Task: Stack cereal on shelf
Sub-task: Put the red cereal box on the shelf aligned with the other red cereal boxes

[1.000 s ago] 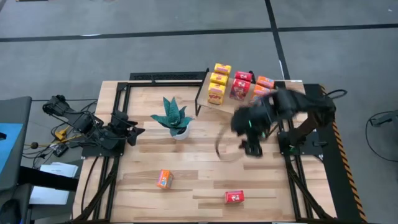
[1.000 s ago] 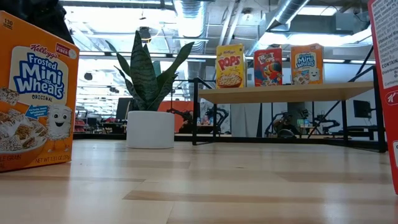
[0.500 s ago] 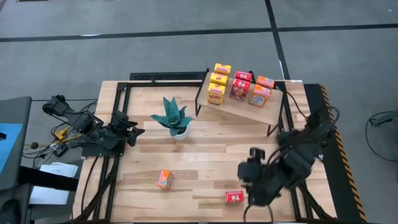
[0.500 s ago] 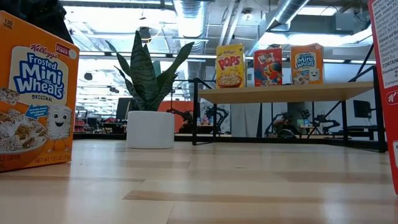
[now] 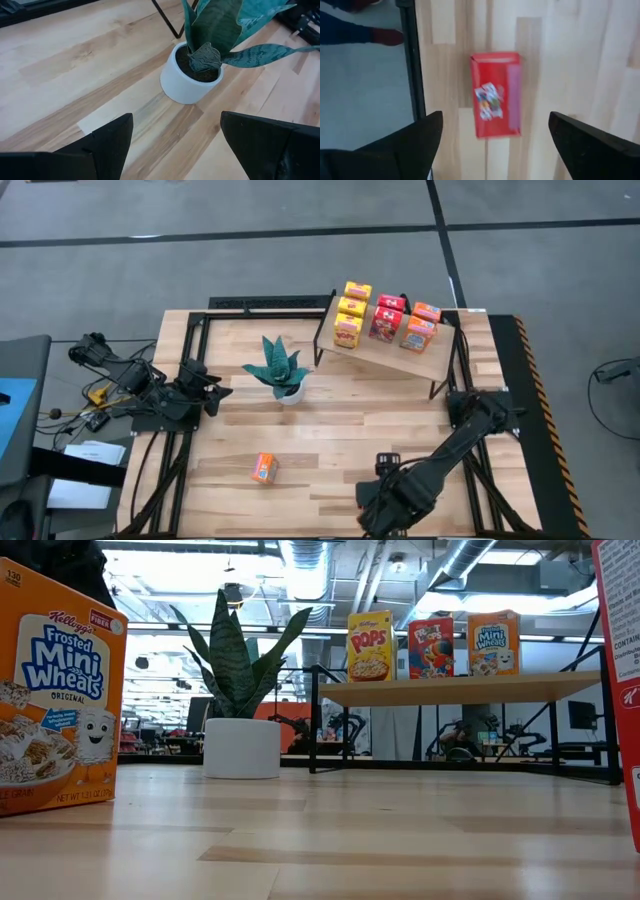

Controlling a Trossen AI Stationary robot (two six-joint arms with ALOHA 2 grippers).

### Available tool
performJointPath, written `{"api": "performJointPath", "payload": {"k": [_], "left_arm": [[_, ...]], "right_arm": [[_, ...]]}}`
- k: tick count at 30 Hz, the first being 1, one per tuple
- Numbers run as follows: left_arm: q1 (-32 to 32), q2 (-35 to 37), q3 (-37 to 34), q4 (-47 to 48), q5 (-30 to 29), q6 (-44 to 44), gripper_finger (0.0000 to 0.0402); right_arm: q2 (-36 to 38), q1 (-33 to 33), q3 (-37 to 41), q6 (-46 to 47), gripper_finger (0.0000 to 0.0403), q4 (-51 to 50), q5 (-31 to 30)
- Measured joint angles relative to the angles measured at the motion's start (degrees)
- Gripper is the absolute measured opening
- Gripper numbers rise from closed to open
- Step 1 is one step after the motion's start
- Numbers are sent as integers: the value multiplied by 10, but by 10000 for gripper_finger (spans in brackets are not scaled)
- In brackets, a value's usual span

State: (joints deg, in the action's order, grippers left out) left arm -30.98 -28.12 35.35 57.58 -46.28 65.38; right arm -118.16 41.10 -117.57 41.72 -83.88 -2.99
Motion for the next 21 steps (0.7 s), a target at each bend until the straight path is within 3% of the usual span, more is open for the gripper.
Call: {"api": "performJointPath", "payload": {"k": [14, 21], "left_arm": [[0, 0, 0, 15, 5, -13, 293], [0, 0, 0, 17, 5, -10, 293]], "right_arm": [[-11, -11, 2, -18, 374, 31, -14], [36, -10, 96, 10, 374, 118, -15]]}}
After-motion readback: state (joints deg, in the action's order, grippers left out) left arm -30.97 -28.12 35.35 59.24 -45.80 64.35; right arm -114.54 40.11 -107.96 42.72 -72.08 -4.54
